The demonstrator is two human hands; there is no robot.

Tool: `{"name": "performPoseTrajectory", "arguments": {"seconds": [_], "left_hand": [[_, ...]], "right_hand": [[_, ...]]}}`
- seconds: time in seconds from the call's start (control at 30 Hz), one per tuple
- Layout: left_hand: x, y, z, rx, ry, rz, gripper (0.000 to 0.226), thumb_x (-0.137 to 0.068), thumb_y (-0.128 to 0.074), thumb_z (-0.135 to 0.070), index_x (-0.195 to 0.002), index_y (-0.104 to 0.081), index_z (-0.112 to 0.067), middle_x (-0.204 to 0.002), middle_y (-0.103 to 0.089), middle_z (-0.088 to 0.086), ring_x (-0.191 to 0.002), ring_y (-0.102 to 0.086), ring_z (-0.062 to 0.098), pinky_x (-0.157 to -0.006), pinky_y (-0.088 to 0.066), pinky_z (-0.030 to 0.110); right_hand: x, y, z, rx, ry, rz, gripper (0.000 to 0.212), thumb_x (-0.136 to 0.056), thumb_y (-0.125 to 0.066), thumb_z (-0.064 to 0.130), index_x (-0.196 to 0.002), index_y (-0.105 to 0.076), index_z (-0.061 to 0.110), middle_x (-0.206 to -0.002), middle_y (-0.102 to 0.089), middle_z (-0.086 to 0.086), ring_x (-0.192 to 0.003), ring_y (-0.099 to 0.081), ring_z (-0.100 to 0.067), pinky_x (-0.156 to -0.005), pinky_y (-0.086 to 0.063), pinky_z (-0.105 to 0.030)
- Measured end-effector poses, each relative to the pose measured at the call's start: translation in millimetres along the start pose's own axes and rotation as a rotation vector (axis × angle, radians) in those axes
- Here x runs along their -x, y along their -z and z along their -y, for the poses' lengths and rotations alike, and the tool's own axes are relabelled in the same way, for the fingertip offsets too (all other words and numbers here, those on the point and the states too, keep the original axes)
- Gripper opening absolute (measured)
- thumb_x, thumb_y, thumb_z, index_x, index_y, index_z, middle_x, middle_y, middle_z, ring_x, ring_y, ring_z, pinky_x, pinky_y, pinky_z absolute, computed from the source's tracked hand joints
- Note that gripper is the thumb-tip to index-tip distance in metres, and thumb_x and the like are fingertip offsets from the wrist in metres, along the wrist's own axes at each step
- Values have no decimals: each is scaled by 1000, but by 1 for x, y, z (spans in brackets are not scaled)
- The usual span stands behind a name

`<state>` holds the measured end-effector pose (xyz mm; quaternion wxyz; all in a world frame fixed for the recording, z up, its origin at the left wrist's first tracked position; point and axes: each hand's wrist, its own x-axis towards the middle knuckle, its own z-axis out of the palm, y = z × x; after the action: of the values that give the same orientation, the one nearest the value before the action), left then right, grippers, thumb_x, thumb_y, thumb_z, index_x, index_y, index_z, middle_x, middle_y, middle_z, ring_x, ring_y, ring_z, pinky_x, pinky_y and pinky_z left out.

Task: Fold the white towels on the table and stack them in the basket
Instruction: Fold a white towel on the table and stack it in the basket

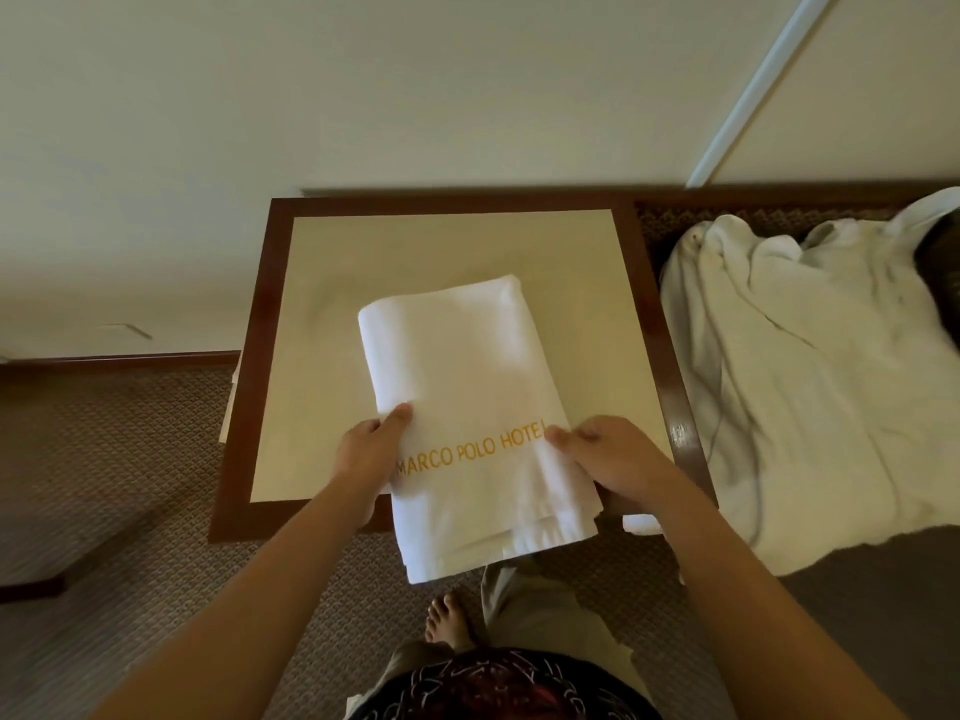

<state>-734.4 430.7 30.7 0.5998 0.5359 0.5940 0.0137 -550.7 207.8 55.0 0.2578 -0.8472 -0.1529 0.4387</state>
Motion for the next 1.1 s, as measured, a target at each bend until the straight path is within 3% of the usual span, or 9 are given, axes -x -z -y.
{"name": "performPoseTrajectory", "arguments": {"seconds": [0.13, 0.23, 0.37, 0.47, 0.6, 0.73, 0.8, 0.93, 1.1], "left_hand": [[1, -9, -3, -1, -16, -24, 46, -93, -65, -54, -116, -60, -14, -107, -70, 6, -94, -69, 25, -77, -58, 43], [3, -17, -5, 31, -7, -26, 59, -86, -72, -58, -119, -51, -14, -107, -68, 6, -94, -69, 27, -82, -61, 49], [8, -23, 3, -120, -152, -146, 62, -88, -72, -55, -124, -38, -19, -113, -61, 3, -91, -63, 22, -65, -52, 33], [10, -28, 11, -166, -249, -186, 70, -90, -71, -53, -137, -32, -21, -116, -58, 4, -99, -60, 26, -75, -49, 36], [3, -24, 9, -198, -218, -208, 70, -92, -63, -57, -145, -29, -26, -116, -59, 3, -97, -60, 24, -77, -52, 39], [-10, -26, -6, -173, -163, -250, 66, -97, -49, -65, -148, -30, -27, -115, -59, 2, -87, -60, 19, -66, -48, 34], [-15, -27, -9, -173, -243, -264, 64, -97, -52, -63, -146, -31, -28, -121, -59, 5, -98, -60, 25, -75, -47, 36], [-24, -29, -11, -286, -318, -291, 60, -98, -46, -64, -144, -29, -30, -133, -56, 9, -107, -54, 27, -82, -41, 40], [-6, -21, 4, -295, -330, -255, 59, -99, -36, -66, -146, -23, -32, -135, -56, 14, -107, -58, 29, -84, -48, 44]], "right_hand": [[-33, -16, 14, -76, 59, -117, 56, -87, -62, 70, -100, -63, 16, -91, -66, 2, -81, -63, -15, -67, -46, -28], [-41, -26, 20, -148, 112, -114, 51, -83, -74, 63, -101, -65, 16, -95, -71, 1, -85, -69, -17, -69, -56, -32], [-40, -32, 14, -235, 141, -253, 33, -90, -73, 48, -104, -65, 18, -97, -71, 5, -84, -69, -10, -61, -51, -22], [-44, -33, 3, -175, 76, -236, 43, -89, -72, 54, -108, -62, 17, -100, -69, 4, -87, -68, -15, -65, -53, -27], [-50, -26, 0, -99, 40, -160, 58, -84, -70, 68, -108, -60, 16, -100, -68, 4, -87, -68, -16, -72, -58, -35], [-54, -32, 14, 38, 134, -362, 63, -89, -55, 75, -113, -49, 17, -101, -64, 2, -84, -67, -19, -69, -59, -42], [-57, -38, 21, 87, 133, -368, 61, -94, -48, 72, -114, -46, 14, -98, -64, -1, -82, -66, -23, -69, -59, -45], [-61, -41, 22, 149, 155, -437, 57, -97, -39, 72, -109, -44, 16, -94, -63, -1, -76, -65, -23, -63, -57, -44], [-44, -43, 15, 58, 113, -388, 55, -96, -41, 70, -115, -38, 19, -102, -65, -1, -77, -66, -18, -61, -56, -36]]}}
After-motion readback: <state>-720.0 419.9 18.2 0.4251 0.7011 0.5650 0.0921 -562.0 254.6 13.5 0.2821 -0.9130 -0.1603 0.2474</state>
